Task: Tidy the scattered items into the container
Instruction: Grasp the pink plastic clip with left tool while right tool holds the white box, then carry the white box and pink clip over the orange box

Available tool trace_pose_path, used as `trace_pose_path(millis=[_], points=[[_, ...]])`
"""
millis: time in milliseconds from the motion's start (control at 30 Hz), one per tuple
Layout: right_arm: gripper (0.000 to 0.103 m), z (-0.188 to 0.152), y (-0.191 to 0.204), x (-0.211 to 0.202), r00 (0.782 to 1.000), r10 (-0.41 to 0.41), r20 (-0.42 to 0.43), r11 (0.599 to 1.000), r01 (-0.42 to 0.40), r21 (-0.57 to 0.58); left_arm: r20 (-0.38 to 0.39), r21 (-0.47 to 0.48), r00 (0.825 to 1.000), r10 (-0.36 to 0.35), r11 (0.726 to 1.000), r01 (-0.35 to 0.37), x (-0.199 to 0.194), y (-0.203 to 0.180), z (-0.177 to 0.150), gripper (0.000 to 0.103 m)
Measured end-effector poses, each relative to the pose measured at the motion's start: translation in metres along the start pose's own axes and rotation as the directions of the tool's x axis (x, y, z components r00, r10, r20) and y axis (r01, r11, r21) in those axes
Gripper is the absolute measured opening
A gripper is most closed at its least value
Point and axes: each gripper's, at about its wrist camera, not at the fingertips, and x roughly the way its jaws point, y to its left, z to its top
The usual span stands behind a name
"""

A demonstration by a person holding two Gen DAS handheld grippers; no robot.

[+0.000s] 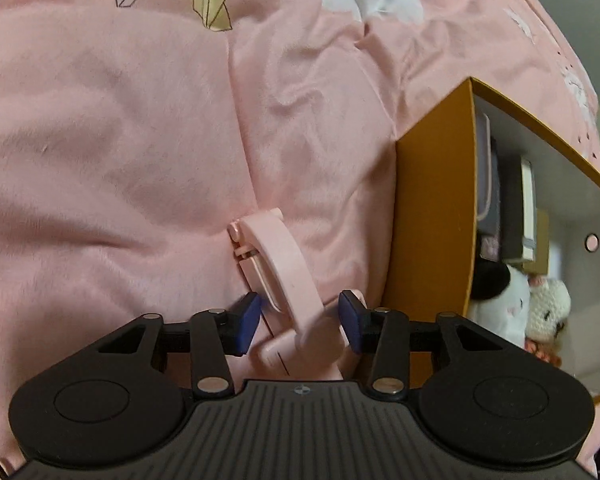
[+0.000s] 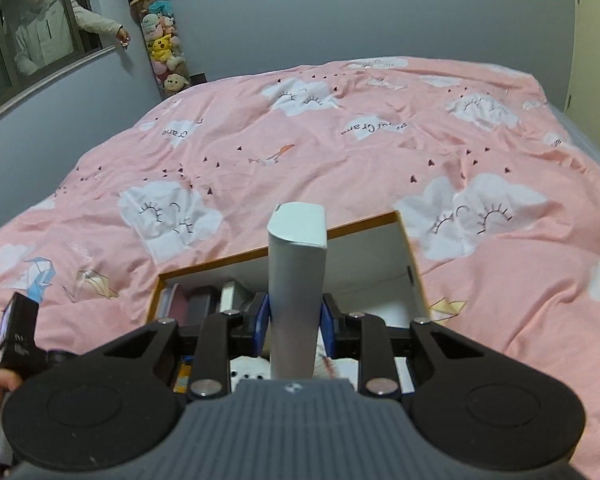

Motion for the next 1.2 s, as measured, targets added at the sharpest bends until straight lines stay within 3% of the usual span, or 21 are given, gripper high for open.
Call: trace_pose_path(millis=[133,400,500,567,767,900,1000,1200], points=[[0.029,-0.001,-0.004,-0.001,1.0,-0.021,0.003,1.0,0.021,0.001,0.031,0.011,0.999,0.022,1.0,-0.023,-0.004,0.0,-0.002,0.037],[0.029,0.004,-0.015,-0.008,0.998,-0.062,0.014,0.998,0.062,-0.006,0.096,0.073,0.995,-0.006,0.997,-0.001,-0.022,-0.006,-0.013,0.034],[0.029,0.009,-0.022,-0.008,0.998,-0.069,0.007,0.998,0.07,-0.007,0.147,0.122,0.989,-0.028,0.992,0.01,-0.04,-0.012,-0.019,0.031],[0.029,0.014,-0.027,-0.005,0.997,-0.073,-0.008,0.997,0.073,-0.016,0.176,0.144,0.984,-0.037,0.99,0.012,-0.054,-0.02,-0.019,0.023],[0.029,0.026,-0.032,0.014,0.99,-0.127,-0.068,0.988,0.121,-0.092,0.267,0.24,0.961,-0.067,0.971,0.001,-0.089,-0.037,-0.021,0.021],[0.029,0.03,-0.031,0.027,0.987,-0.104,-0.125,0.988,0.088,-0.123,0.31,0.285,0.948,-0.076,0.958,-0.016,-0.104,-0.049,-0.023,0.02],[0.029,0.03,-0.026,0.038,0.974,-0.111,-0.195,0.98,0.076,-0.182,0.338,0.307,0.936,-0.095,0.952,-0.014,-0.118,-0.051,-0.024,0.02],[0.029,0.027,-0.018,0.057,0.926,-0.155,-0.344,0.954,0.049,-0.297,0.399,0.356,0.907,-0.138,0.934,-0.015,-0.147,-0.061,-0.028,0.02]])
